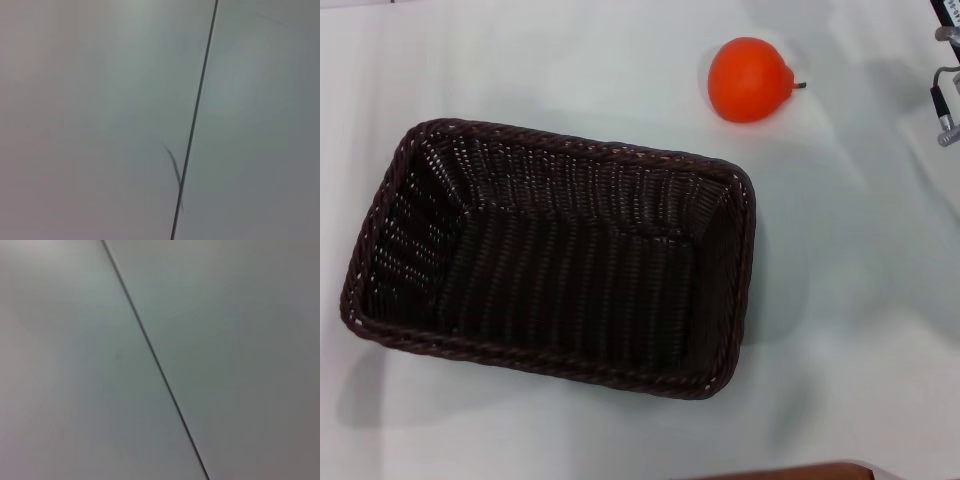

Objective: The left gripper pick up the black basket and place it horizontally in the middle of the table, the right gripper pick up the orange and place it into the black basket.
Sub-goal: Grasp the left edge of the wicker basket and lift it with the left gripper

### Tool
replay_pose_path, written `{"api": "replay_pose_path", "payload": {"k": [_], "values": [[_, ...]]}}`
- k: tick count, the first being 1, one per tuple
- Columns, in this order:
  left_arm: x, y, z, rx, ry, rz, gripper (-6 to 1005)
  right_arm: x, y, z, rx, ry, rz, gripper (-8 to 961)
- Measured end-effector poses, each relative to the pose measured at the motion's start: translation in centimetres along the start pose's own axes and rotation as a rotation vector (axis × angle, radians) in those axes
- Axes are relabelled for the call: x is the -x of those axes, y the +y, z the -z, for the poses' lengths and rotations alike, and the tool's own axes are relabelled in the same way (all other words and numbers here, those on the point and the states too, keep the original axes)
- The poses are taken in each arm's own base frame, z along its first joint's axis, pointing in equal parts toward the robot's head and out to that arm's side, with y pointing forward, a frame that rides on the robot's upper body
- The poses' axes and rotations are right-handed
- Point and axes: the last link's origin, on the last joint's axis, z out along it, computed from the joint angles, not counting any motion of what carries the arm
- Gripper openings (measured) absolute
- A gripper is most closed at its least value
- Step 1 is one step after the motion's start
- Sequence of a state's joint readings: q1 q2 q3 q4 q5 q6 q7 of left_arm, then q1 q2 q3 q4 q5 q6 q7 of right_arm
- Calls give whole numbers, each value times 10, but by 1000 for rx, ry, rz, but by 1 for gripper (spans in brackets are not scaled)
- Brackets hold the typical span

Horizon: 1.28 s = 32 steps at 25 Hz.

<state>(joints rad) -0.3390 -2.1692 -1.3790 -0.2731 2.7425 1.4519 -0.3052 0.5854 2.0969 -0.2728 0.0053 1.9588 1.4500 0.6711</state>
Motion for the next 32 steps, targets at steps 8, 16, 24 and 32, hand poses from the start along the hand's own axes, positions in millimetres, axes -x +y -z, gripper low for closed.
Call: {"api": "replay_pose_path", "payload": {"k": [8,16,24,32], "values": [[0,0,-1,0,-4,0,875,-1,-3,-2,-19,6,108,812],[1,-2,0,0,-9,-5,874,1,-1,-1,-8,-8,131,811],[1,-2,0,21,-18,4,873,0,2,1,5,-6,132,811],[-16,-28,-18,215,-112,215,872,1,1,0,6,-10,116,812]]}}
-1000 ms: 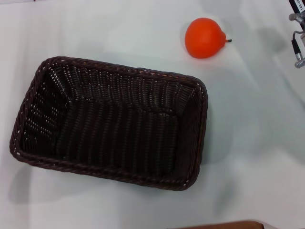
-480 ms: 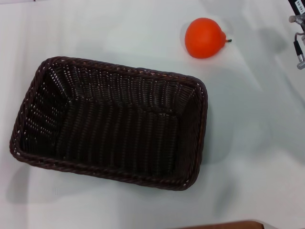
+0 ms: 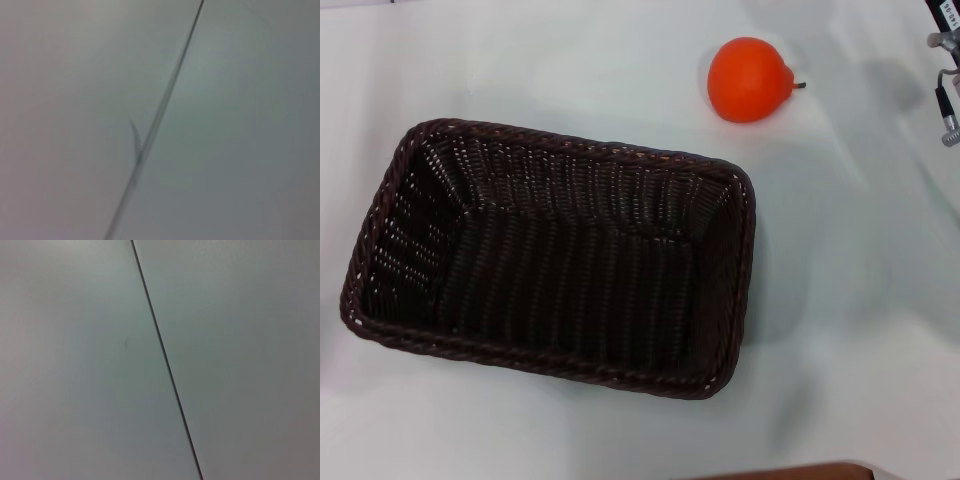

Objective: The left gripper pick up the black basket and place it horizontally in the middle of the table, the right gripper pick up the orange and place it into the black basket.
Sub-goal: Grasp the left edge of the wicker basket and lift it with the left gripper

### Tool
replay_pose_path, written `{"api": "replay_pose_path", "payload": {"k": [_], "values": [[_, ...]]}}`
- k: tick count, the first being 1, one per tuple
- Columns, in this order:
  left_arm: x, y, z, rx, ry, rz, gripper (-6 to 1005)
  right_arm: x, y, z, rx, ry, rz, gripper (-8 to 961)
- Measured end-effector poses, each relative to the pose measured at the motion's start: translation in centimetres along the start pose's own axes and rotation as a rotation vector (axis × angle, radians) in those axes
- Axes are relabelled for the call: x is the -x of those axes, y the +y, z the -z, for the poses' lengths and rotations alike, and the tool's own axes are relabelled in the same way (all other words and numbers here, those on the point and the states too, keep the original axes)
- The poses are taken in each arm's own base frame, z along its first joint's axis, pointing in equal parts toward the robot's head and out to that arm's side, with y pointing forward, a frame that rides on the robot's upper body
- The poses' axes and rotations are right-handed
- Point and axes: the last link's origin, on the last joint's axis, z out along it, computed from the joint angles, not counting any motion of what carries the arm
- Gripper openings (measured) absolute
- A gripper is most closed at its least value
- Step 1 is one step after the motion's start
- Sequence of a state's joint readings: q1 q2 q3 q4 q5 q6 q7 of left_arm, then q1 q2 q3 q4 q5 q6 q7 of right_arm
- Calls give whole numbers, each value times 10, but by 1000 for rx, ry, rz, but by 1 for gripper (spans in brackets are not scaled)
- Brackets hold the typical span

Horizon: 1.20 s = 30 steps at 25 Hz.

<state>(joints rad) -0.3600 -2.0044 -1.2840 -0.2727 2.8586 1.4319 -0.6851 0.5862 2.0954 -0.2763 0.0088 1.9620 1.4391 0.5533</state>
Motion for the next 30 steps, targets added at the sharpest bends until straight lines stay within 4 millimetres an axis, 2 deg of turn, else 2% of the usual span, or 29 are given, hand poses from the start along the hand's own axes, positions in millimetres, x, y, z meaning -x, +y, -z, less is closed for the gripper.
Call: {"api": "replay_pose_path", "payload": {"k": [2,7,11,16,20,23,27,30], "values": [[-12,-11,-5,72,-62,69,872,0,0,-1,-1,1,-1,812],[-40,-42,-10,207,-346,209,850,0,-1,-3,0,2,-5,811],[-49,-57,-3,240,-557,248,828,2,-1,-5,7,-7,-8,810],[-51,-66,4,263,-805,255,800,2,0,-6,21,-11,-11,808],[-48,-65,-1,284,-954,216,796,2,1,-7,31,-12,-13,807],[-43,-58,-15,284,-1060,139,797,2,2,-8,35,-9,-15,807],[-42,-50,-21,271,-1110,84,795,2,3,-7,42,-6,-17,807],[-49,-44,-26,256,-1099,43,796,2,5,-4,52,-9,-17,807]]}}
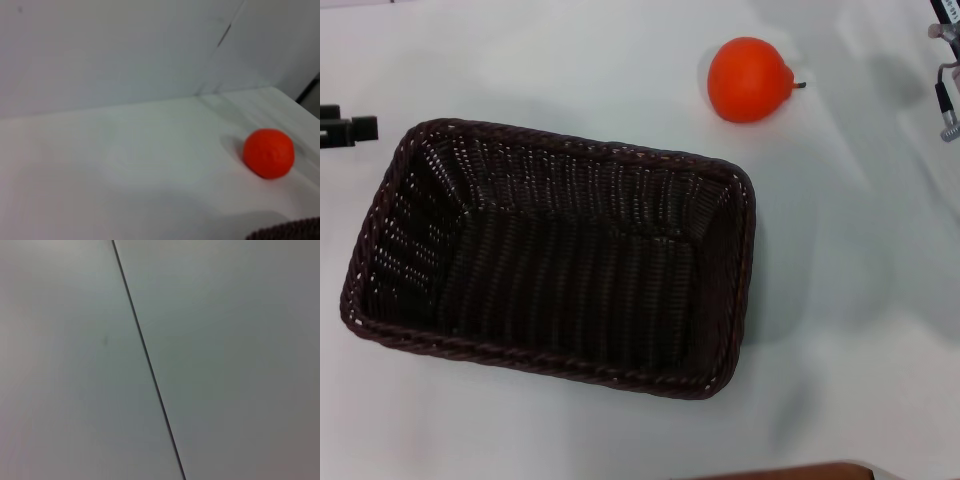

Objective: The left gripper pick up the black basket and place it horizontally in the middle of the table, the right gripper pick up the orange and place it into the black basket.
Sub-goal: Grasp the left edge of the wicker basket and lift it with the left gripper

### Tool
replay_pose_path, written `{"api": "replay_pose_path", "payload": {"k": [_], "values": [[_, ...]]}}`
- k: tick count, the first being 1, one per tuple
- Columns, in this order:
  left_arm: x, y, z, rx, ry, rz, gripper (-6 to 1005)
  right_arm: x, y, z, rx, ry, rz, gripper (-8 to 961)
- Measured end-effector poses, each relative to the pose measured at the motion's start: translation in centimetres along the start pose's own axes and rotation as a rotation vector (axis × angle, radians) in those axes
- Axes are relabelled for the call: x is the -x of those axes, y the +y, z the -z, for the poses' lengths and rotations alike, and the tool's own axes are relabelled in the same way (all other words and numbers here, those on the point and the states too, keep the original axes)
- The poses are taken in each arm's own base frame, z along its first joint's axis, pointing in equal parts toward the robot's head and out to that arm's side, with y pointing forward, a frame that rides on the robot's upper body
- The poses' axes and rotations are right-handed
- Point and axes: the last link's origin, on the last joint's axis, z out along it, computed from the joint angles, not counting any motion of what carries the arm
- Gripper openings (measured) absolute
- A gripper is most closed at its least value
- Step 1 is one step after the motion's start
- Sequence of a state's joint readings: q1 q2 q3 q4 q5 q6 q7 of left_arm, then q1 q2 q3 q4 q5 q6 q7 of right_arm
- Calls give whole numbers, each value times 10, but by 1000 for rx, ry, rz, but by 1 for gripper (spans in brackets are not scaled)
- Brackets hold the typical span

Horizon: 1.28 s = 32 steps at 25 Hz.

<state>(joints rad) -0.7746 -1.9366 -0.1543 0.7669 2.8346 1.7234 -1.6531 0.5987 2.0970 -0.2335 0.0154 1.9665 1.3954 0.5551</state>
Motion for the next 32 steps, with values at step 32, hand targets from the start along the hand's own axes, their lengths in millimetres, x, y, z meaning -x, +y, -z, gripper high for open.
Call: {"api": "replay_pose_path", "payload": {"k": [32], "values": [[2,18,11,13,-212,75,793,7,8,-1,49,-55,4,806]]}}
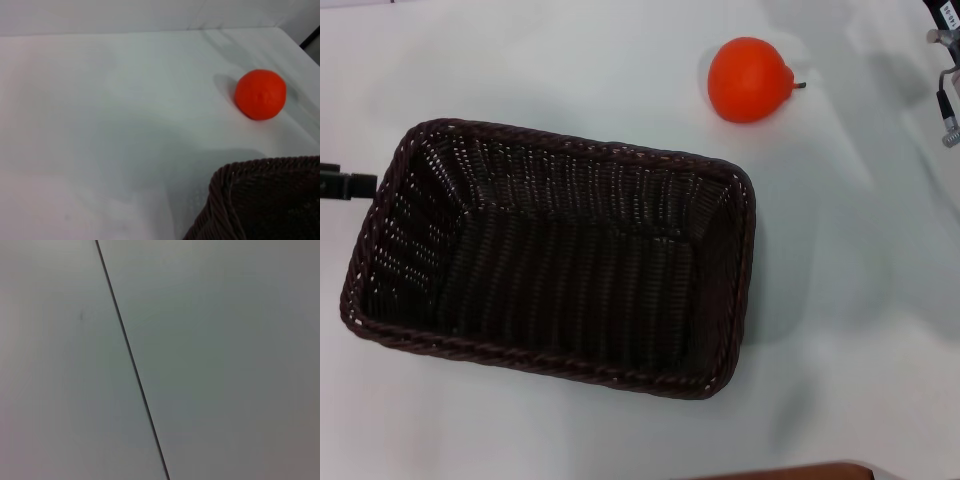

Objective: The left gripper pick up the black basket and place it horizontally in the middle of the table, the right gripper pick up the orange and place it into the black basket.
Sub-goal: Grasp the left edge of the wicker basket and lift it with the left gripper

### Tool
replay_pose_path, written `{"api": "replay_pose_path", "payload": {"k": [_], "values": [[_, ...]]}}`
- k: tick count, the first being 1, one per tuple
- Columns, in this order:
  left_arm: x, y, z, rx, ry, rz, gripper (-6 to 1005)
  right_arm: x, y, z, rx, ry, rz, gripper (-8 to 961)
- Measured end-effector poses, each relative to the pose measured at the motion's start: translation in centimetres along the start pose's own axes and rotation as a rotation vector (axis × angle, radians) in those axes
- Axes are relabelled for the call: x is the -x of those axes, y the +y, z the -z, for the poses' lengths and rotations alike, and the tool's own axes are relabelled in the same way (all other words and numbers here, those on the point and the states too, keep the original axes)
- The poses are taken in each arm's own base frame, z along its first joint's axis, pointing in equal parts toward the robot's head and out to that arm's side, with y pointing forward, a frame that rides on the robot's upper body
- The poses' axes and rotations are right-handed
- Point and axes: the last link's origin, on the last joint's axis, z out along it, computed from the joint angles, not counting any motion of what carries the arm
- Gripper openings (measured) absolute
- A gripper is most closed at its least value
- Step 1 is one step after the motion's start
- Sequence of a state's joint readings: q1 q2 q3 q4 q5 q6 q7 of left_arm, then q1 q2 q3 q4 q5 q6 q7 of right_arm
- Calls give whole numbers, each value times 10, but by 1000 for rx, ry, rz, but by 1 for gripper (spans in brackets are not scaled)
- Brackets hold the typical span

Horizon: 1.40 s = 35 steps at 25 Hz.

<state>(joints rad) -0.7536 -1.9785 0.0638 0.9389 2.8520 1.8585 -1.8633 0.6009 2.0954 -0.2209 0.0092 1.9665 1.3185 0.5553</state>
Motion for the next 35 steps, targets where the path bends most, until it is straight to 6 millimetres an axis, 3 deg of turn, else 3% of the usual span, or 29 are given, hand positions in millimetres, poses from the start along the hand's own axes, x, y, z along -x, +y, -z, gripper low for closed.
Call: {"api": "replay_pose_path", "payload": {"k": [11,35], "values": [[-5,4,-2,13,-26,81,792,3,2,-1,15,-18,-2,806],[-1,19,-38,23,-142,103,791,4,6,1,45,-26,-10,806]]}}
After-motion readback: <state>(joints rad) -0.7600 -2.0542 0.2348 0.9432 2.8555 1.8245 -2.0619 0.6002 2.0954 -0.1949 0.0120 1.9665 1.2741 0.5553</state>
